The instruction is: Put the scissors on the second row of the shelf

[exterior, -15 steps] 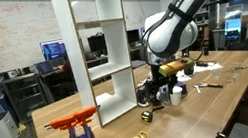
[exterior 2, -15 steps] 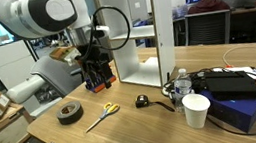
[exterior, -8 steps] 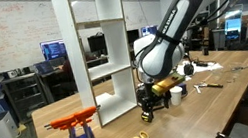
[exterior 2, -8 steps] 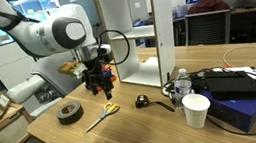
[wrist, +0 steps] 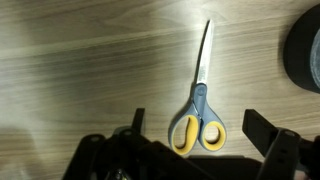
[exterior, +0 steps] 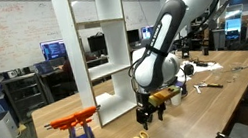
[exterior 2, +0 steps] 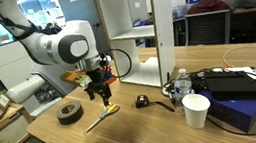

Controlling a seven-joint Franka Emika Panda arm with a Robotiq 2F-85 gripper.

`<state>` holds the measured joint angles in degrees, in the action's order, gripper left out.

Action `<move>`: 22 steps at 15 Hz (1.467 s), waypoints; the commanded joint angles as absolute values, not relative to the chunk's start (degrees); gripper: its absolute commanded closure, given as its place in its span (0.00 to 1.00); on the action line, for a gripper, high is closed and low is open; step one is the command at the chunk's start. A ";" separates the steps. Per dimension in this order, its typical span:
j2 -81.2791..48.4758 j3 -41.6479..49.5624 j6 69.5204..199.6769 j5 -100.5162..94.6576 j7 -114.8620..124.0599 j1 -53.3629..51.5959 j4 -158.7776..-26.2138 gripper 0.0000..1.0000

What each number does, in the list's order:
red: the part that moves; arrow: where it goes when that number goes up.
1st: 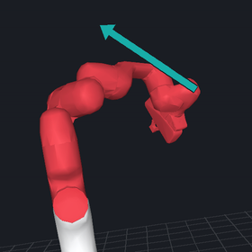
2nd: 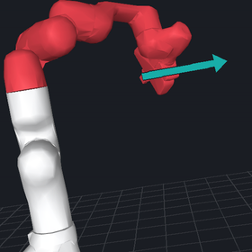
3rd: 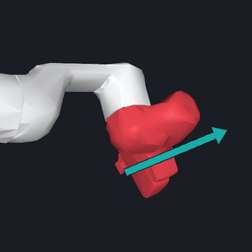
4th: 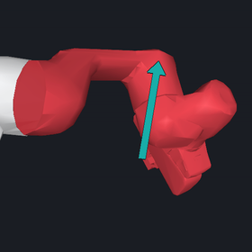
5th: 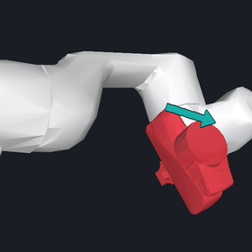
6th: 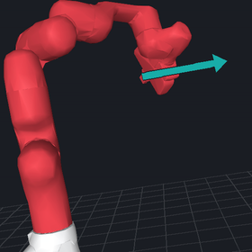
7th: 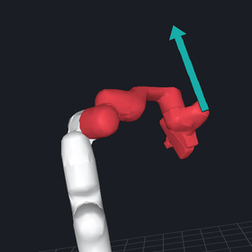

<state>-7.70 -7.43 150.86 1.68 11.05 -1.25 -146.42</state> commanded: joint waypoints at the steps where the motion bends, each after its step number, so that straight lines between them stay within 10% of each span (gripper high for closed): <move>1: -10.23 -8.66 156.70 11.99 1.22 -1.21 -146.33 0.00; 20: -23.91 -5.20 162.78 5.71 7.37 -7.79 -144.46 0.00; 22: -24.51 -4.94 163.24 5.37 7.43 -8.13 -144.13 0.26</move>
